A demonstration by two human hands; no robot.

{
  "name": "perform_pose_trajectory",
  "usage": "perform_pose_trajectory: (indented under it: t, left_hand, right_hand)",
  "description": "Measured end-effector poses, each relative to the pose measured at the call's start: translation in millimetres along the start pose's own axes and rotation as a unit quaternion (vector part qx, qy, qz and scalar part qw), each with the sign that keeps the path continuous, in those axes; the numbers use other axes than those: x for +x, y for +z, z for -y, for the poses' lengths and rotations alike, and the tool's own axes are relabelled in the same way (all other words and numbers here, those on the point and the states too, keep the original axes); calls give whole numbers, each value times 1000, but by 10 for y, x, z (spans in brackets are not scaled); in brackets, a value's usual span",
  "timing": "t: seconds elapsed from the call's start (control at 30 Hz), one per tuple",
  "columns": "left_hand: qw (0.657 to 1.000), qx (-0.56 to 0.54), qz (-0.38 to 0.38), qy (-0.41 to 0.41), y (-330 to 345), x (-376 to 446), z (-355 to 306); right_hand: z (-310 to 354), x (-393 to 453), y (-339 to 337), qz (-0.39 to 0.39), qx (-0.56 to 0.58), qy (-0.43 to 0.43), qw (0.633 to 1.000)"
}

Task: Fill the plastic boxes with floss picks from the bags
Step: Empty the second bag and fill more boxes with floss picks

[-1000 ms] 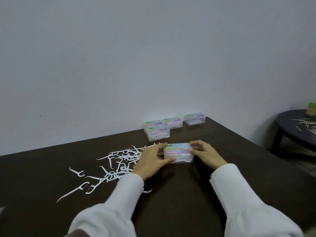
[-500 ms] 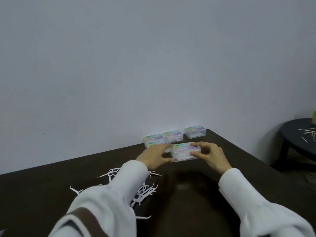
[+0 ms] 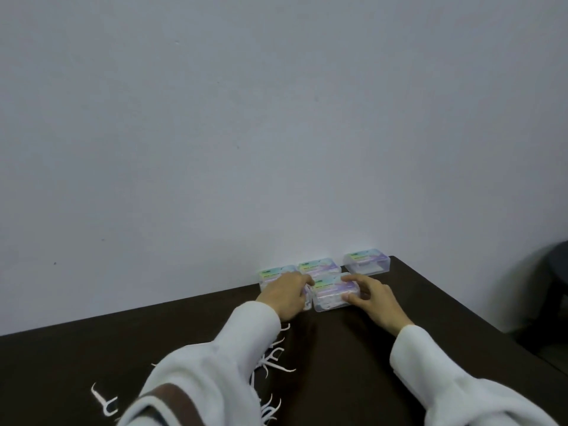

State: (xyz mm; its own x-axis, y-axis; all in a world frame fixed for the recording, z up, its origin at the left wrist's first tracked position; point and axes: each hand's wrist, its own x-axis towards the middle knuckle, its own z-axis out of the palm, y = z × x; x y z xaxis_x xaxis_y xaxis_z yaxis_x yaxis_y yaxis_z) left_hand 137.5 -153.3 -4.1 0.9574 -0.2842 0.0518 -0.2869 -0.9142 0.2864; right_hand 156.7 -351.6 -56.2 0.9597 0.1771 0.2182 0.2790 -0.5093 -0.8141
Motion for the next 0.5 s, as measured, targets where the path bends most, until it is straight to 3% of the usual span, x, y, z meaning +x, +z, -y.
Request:
perform_pose_trajectory:
  t: [0.2, 0.37, 0.5]
  left_hand:
    - [1000, 16, -5, 20, 89, 146, 55]
    - [999, 22, -31, 25, 110, 241, 114]
    - [997, -63, -54, 3, 104, 272, 189]
  right_hand:
    - [-53, 197, 33, -3, -105, -29, 994]
    - [-22, 345, -60, -63, -87, -20, 994]
    - [-82, 449, -112, -35, -241, 36, 969]
